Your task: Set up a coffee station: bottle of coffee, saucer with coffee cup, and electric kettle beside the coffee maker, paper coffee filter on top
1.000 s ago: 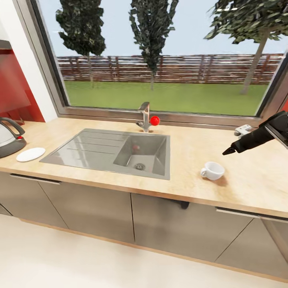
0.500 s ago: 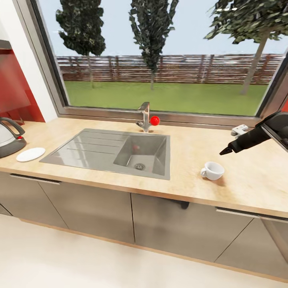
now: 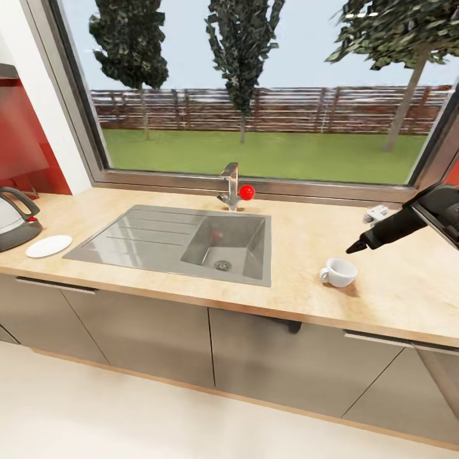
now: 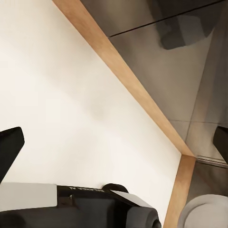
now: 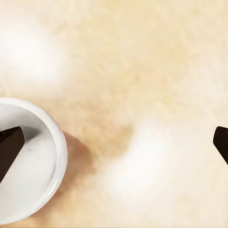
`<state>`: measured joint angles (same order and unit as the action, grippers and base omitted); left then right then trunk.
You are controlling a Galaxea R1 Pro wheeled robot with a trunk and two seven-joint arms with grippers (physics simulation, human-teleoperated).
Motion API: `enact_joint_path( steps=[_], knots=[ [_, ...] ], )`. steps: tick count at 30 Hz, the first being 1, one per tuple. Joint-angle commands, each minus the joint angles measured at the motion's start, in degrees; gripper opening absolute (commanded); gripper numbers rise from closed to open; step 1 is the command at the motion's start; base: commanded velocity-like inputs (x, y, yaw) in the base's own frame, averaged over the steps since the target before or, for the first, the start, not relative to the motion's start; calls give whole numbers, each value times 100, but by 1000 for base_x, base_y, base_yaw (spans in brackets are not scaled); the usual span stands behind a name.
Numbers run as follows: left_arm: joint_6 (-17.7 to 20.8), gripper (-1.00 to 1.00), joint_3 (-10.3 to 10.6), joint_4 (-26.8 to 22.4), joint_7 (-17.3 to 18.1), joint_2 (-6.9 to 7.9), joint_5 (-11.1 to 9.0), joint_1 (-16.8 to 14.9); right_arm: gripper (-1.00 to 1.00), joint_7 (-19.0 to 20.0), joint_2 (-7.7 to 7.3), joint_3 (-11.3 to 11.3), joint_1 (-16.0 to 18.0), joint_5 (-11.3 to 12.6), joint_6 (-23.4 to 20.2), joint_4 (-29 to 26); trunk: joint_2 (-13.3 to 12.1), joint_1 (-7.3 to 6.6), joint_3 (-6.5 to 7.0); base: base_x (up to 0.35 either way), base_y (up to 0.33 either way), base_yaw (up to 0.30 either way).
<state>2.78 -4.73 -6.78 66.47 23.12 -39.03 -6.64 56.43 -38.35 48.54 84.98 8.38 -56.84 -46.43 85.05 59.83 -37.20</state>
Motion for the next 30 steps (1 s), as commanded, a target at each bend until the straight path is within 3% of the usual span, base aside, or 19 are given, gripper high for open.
enact_joint_path(
  steps=[1, 10, 23, 30],
  knots=[
    [30, 100, -45, 2, 23, -1, 35, -4, 100, -8, -8, 65, 10, 57, -37, -6, 3, 0, -6, 0, 0, 0],
    [29, 100, -45, 2, 24, -1, 35, -4, 100, 66, -6, 255, 5, 59, 49, -9, 3, 0, -6, 0, 0, 0],
    [27, 100, -45, 2, 24, -1, 35, -4, 100, 70, -6, 278, 1, 59, 154, 2, 3, 0, -6, 0, 0, 0],
    [28, 100, -45, 2, 24, -1, 35, -4, 100, 70, -3, 279, 0, 59, 155, 3, 164, 88, -78, 0, 0, 0]
  ],
)
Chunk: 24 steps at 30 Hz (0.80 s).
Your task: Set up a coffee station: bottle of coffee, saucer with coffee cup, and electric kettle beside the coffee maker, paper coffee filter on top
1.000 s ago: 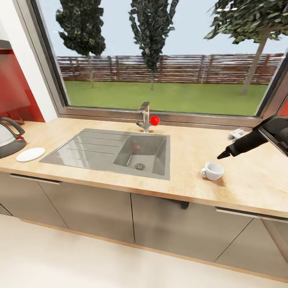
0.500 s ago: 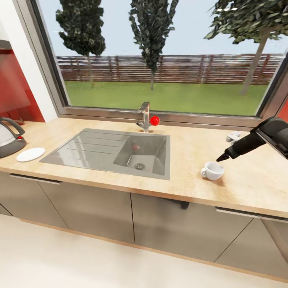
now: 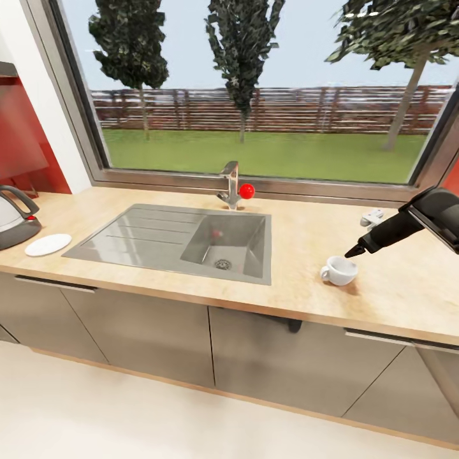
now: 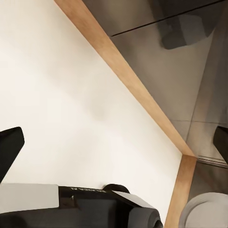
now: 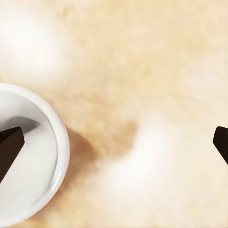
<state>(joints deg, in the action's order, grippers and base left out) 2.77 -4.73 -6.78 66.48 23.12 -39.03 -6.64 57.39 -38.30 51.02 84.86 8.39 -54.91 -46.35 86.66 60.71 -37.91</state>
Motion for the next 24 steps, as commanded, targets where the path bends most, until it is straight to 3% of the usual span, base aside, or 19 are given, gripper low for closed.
enact_joint_path(
  steps=[1, 24],
  knots=[
    [30, 100, -45, 2, 23, -1, 35, -4, 100, -26, -6, 31, -12, 58, -38, -6, 3, 0, -6, 0, 0, 0],
    [31, 100, -45, 2, 23, -1, 35, -4, 100, -34, 33, 31, -315, 58, 2, -6, 3, 0, -6, 0, 0, 0]
  ],
)
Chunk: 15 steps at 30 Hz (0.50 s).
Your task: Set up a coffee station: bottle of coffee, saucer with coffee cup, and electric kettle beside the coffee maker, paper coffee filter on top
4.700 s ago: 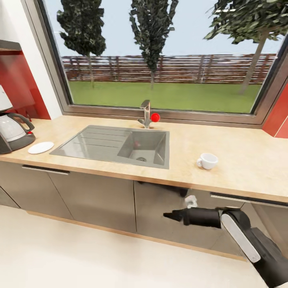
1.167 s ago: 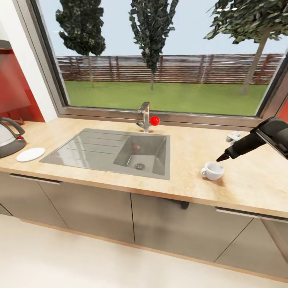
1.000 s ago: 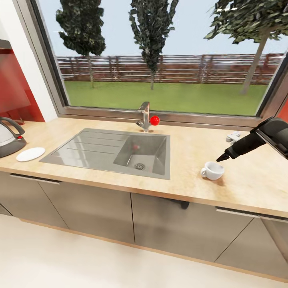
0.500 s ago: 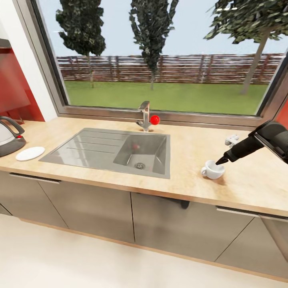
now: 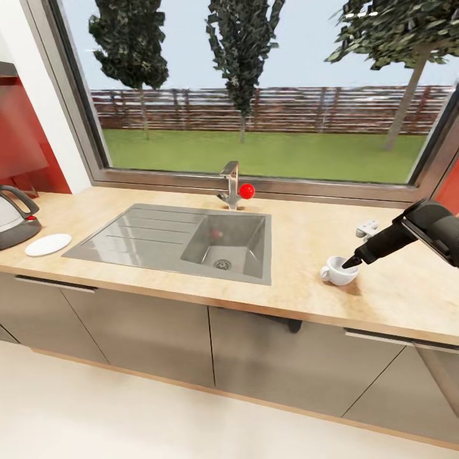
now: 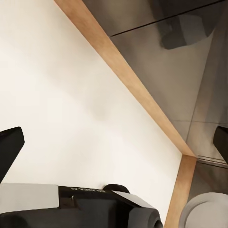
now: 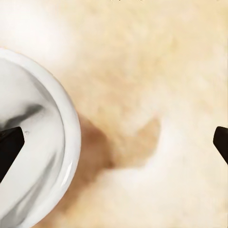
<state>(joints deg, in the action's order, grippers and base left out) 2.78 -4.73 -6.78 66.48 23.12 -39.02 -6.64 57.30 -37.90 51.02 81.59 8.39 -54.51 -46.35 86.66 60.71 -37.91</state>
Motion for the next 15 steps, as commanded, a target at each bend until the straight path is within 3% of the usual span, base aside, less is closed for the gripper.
enact_joint_path(
  steps=[1, 15],
  knots=[
    [30, 100, -45, 1, 23, -1, 35, -4, 100, -26, -7, 31, 10, 58, -15, -6, 3, 0, -6, 0, 0, 0],
    [29, 100, -45, 1, 23, -1, 35, -4, 100, -26, -7, 31, -5, 58, 142, 11, 3, 0, -6, 0, 0, 0]
  ],
)
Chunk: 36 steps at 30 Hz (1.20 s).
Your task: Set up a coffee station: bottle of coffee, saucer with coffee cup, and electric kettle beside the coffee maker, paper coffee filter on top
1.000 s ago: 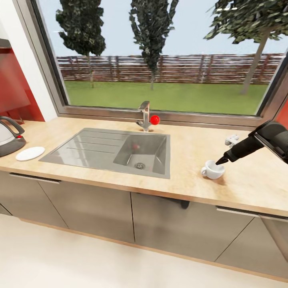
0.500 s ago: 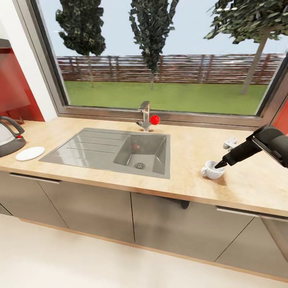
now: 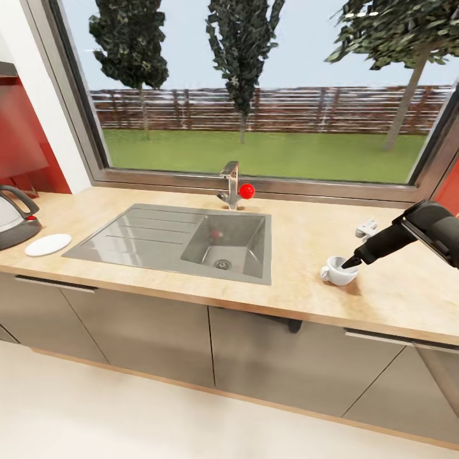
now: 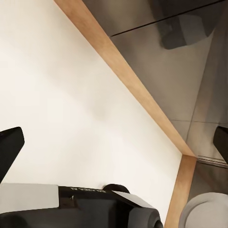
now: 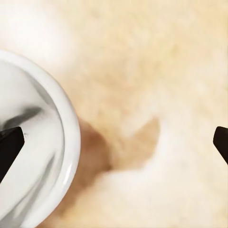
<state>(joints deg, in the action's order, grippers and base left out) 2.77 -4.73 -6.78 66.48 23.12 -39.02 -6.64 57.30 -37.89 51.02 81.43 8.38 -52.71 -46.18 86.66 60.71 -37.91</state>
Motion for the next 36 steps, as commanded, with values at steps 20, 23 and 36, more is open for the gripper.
enact_joint_path(
  steps=[20, 23, 36],
  knots=[
    [30, 100, -45, 1, 23, -1, 35, -4, -100, -27, 1, 31, -188, 58, -36, -13, 3, 0, -6, 0, 0, 0],
    [30, 100, -45, 1, 23, -1, 35, -4, -100, -26, 1, 31, -188, 58, -37, -16, 3, 0, -6, 0, 0, 0],
    [30, 100, -43, 1, 23, -1, 35, -4, -100, -25, 30, 39, -188, 50, -37, -32, -117, -66, 48, 0, 0, 0]
  ],
)
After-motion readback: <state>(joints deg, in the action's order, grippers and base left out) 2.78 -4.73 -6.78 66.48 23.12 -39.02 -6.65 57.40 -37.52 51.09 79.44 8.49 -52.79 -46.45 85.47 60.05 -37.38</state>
